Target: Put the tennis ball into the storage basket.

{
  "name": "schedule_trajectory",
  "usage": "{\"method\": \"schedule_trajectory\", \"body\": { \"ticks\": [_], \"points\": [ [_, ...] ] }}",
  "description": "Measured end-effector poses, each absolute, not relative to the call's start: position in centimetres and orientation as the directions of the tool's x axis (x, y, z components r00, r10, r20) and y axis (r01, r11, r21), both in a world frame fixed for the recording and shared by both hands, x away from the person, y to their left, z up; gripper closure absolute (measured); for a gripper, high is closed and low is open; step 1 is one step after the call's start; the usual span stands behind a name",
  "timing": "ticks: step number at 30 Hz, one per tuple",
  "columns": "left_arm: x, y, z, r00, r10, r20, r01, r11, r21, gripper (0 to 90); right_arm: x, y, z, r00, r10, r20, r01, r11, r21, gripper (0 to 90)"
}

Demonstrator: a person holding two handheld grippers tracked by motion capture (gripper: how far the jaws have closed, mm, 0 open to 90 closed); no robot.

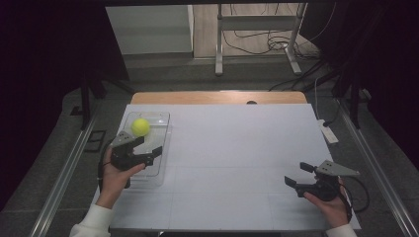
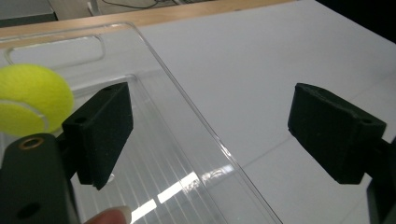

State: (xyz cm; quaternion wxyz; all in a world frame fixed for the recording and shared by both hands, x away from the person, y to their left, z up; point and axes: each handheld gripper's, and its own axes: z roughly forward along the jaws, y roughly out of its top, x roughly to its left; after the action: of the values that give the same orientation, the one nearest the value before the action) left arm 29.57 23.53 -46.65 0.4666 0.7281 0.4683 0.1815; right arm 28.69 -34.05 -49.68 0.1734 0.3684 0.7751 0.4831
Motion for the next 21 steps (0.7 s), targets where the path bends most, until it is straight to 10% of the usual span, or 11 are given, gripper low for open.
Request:
{"method": "schedule_trajectory", "body": {
  "ticks": [21],
  "points": [
    [26.2,23.6,-49.6,0.512,0.84,-0.179,0.524,-0.141,0.84,15.7,28.4,-33.4,-49.6,-0.694,0.715,0.085,0.389,0.273,0.88,13.9]
  ]
}}
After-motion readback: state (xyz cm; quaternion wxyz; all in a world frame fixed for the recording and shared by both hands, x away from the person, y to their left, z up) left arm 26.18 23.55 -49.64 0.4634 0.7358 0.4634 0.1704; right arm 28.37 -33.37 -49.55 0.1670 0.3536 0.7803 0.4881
